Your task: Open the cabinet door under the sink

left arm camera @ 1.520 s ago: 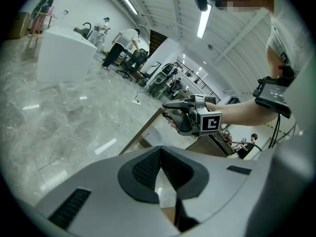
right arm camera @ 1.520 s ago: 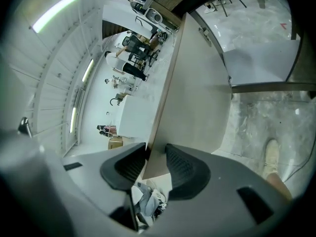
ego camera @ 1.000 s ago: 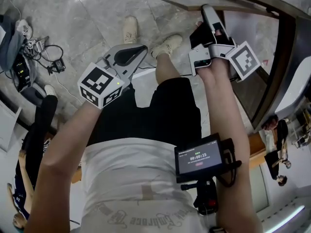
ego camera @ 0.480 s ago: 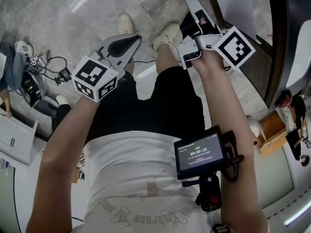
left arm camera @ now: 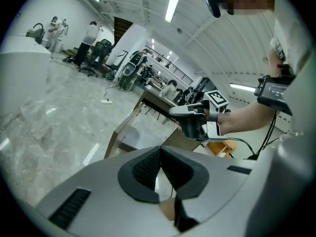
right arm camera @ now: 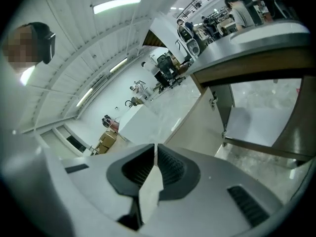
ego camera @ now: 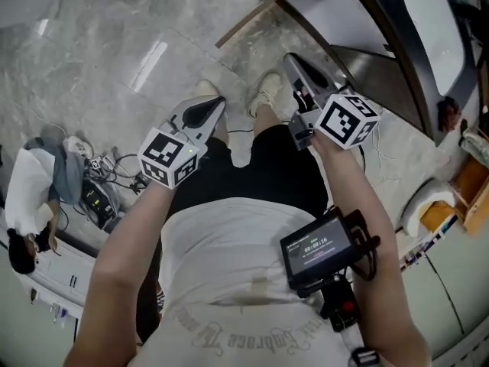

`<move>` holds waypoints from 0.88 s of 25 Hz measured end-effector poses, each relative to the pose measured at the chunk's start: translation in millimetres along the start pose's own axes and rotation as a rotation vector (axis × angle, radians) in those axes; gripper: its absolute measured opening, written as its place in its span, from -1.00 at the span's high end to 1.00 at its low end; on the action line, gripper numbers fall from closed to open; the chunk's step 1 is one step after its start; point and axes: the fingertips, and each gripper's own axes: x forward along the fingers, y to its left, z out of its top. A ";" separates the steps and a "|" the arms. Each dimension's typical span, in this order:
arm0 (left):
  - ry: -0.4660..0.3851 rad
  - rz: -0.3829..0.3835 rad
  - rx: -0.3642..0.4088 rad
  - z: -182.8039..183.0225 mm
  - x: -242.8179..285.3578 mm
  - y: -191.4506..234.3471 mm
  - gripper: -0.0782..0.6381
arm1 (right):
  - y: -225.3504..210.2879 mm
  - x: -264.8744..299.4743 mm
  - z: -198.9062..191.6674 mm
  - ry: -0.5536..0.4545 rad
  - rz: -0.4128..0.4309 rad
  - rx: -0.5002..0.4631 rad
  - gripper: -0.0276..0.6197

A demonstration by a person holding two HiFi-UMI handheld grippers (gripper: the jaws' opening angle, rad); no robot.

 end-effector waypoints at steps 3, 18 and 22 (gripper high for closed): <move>0.013 -0.032 0.053 19.6 -4.7 -16.8 0.75 | 5.7 -31.8 6.8 -0.023 -0.029 -0.051 0.82; 0.094 -0.146 0.271 83.9 34.0 -105.5 0.75 | -10.2 -164.1 23.9 -0.163 -0.152 -0.138 0.82; 0.094 -0.136 0.270 93.1 53.8 -130.2 0.75 | -37.5 -209.7 22.7 -0.191 -0.233 -0.146 0.82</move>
